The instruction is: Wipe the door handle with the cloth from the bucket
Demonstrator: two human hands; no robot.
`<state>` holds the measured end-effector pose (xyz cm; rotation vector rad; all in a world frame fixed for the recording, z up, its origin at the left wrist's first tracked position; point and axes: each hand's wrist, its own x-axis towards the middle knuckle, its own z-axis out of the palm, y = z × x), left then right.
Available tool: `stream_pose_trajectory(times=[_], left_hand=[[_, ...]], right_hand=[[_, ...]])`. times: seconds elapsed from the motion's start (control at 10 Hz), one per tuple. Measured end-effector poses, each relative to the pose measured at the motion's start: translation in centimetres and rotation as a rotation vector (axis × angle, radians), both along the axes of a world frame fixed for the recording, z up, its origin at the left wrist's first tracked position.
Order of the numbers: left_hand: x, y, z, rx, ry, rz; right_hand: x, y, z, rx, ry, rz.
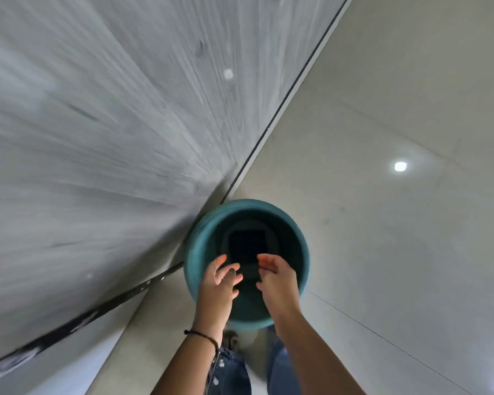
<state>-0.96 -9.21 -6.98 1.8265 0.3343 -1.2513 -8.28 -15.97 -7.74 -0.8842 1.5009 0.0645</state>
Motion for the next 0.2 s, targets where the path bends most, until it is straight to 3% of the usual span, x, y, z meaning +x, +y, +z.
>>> stream_pose_trajectory(times=[0.2], left_hand=[[-1.5,4.6,18.4,-0.112,-0.121,0.072]], right_hand=[[-2.4,2.8,17.5,-0.05,-0.167,0.014]])
